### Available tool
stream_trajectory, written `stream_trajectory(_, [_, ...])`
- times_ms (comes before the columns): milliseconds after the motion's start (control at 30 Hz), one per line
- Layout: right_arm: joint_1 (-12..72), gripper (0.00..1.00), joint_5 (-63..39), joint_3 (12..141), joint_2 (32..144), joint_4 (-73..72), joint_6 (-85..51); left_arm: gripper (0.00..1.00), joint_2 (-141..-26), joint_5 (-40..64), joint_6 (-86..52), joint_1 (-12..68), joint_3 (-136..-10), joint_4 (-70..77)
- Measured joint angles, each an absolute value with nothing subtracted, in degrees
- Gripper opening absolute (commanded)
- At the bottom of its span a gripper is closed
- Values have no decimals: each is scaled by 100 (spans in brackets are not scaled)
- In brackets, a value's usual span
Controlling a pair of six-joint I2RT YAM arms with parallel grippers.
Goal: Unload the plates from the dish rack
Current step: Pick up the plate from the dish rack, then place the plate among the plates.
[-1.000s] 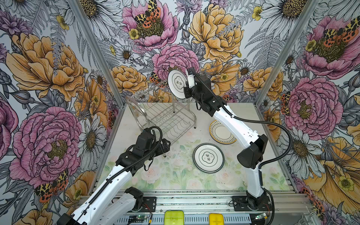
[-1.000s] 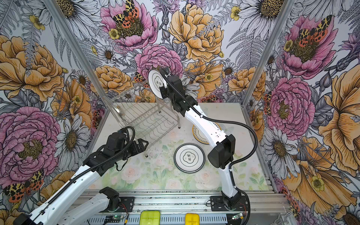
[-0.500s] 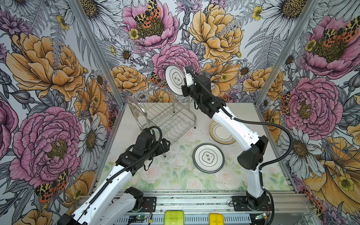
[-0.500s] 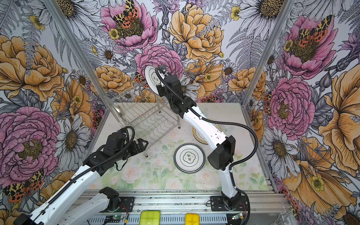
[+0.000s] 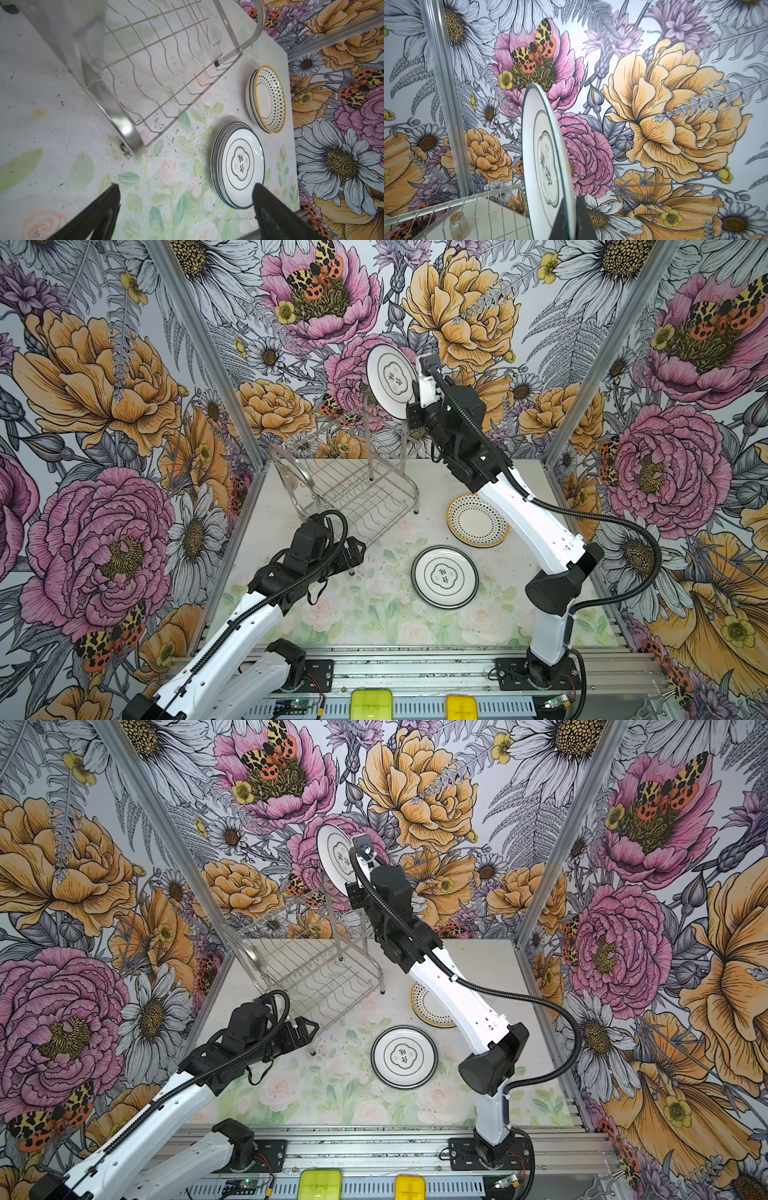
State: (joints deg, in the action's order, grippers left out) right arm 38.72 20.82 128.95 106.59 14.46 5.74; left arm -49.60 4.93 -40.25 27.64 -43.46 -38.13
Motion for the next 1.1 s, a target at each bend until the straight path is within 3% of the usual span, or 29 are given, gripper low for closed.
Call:
stream_trajectory(233, [3741,0,2383,11574,9065,1249,563,99,-4963,298,-4042,3472,-4348,-3813])
stream_trajectory(700, [2561,0,2932,6254,5043,1619,-1190,99,-5566,-373,-4204,4626,-4545,-3557])
stream_trajectory(900, [2545,0,2779,5199,4128,2401,-2349,99,-6112,-364,-4200,4818,-4595,-3096])
stream_trajectory(1100, [2526,0,1800,4952,4300,2838,-3688,99,-6565,-338,-4139,5006,-4775,-2692])
